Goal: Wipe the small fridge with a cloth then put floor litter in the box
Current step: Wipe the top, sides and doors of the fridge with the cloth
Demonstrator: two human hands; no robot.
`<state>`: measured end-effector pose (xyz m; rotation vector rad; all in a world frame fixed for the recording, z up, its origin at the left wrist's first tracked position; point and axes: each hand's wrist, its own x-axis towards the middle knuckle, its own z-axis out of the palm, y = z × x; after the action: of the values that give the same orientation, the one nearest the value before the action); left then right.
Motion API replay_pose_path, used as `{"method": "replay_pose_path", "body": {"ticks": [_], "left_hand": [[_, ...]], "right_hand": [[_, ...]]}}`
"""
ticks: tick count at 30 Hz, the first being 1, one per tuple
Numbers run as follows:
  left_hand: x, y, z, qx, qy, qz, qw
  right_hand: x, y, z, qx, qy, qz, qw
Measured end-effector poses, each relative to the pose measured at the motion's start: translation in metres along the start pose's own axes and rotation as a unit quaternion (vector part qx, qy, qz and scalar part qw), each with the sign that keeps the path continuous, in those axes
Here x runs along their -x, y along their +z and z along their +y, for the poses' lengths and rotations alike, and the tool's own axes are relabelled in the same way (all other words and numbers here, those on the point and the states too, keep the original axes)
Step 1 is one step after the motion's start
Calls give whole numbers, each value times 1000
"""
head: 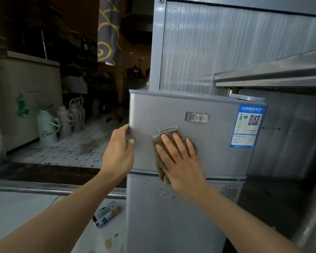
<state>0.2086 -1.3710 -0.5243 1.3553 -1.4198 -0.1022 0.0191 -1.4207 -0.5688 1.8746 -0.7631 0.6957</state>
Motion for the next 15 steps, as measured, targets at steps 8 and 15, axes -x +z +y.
{"method": "replay_pose_path", "body": {"ticks": [8,15], "left_hand": [[9,-5,-16,41,-21,-27,999],[41,-8,-44,89,-66,-115,987]], "right_hand": [[-92,-17,12,-45,99,59,992],[-24,5,-25,2,-84,-18,996]]}}
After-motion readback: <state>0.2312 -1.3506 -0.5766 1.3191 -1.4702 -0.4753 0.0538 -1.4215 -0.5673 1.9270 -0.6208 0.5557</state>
